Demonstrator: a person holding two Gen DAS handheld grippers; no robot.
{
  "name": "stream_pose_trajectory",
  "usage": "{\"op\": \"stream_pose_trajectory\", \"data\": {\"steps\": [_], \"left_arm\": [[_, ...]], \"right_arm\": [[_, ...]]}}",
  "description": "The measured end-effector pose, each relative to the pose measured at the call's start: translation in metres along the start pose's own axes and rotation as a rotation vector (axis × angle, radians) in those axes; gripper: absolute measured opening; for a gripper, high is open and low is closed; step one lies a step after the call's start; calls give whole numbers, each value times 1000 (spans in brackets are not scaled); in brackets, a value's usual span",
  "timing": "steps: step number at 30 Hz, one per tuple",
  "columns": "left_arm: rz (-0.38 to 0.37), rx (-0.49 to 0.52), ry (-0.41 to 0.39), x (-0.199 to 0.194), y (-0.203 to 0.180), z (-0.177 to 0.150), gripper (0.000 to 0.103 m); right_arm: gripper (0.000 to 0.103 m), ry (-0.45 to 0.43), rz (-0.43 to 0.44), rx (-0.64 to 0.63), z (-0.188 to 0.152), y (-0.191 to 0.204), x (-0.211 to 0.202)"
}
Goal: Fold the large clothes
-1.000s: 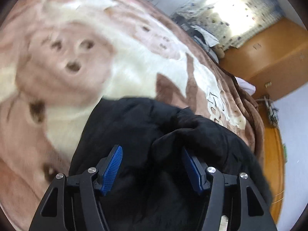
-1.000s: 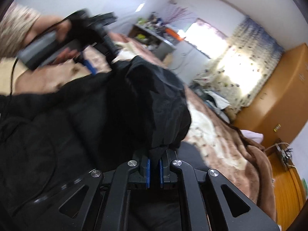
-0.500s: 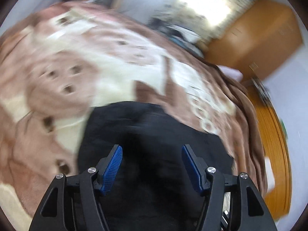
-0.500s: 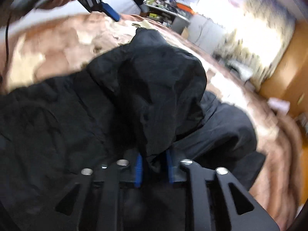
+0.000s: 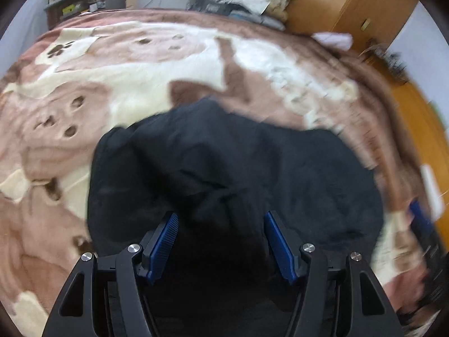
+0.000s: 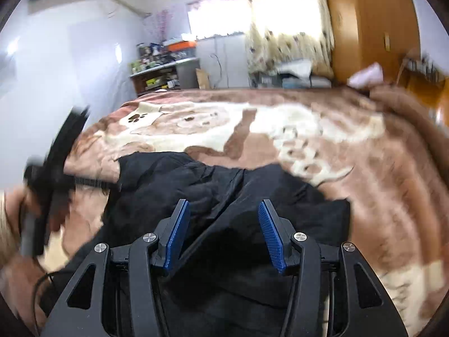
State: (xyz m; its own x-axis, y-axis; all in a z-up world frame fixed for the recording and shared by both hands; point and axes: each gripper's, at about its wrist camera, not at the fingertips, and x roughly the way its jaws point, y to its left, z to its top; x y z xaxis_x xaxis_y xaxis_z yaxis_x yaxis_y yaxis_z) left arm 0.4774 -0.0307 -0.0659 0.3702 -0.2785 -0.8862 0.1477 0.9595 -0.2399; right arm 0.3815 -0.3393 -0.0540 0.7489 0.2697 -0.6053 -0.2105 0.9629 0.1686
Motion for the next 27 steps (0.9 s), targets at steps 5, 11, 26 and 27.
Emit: {"op": "stream_pose_trajectory", "data": {"steps": [5, 11, 26, 27], "left_arm": [[1, -24, 43, 32, 25, -20, 67], [-46, -68, 47, 55, 39, -27, 79], [-37, -60, -5, 36, 37, -41, 81], [-36, -33, -25, 26, 35, -41, 80]], "right_arm": [[52, 115, -41, -113, -21, 6, 48], [52, 242, -79, -139, -64, -26, 83], [53, 248, -115, -125, -77, -30, 71], [54, 230, -113, -121, -73, -31, 62]]}}
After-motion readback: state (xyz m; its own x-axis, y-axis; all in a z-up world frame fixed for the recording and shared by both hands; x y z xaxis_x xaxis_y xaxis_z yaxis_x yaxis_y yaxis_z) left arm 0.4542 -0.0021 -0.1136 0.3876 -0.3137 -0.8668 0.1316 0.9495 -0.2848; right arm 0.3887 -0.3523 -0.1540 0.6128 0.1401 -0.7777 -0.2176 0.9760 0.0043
